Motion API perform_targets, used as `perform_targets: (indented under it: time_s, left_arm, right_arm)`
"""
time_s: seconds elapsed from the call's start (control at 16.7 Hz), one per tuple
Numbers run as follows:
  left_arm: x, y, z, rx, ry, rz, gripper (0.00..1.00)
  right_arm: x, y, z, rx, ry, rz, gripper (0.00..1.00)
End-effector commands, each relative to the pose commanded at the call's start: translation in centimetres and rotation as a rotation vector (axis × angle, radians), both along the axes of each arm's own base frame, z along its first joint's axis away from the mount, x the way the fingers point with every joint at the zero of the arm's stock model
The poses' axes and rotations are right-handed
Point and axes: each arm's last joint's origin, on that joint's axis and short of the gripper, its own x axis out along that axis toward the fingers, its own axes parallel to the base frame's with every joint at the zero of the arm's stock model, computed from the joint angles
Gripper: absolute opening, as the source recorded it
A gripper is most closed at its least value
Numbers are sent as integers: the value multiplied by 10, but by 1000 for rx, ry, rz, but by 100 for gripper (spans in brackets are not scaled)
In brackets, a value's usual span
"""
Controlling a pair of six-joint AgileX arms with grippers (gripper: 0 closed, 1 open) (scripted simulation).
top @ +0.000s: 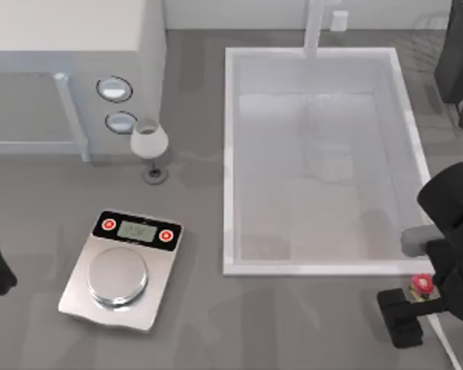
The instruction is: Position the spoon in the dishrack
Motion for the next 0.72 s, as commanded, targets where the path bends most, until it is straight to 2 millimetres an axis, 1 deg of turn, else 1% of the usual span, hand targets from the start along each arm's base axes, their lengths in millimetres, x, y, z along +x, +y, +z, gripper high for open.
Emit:
perform_targets:
  time_s: [0.12, 0.18, 0.6, 0.66, 0.72]
  left_arm:
    - [0, 0, 0, 0, 0, 0, 100]
    - [0, 0, 0, 0, 0, 0, 100]
    - [0, 0, 0, 0, 0, 0, 100]
    - [0, 0, 0, 0, 0, 0, 100]
    - [0, 0, 0, 0, 0, 0, 100]
  right_arm:
    - [0, 0, 0, 0, 0, 0, 2]
    - [0, 0, 0, 0, 0, 0, 0]
    - [0, 0, 0, 0, 0, 0, 0]
    - [2, 1, 22, 4, -35, -3, 0]
    - [2, 1, 22, 4, -35, -3, 0]
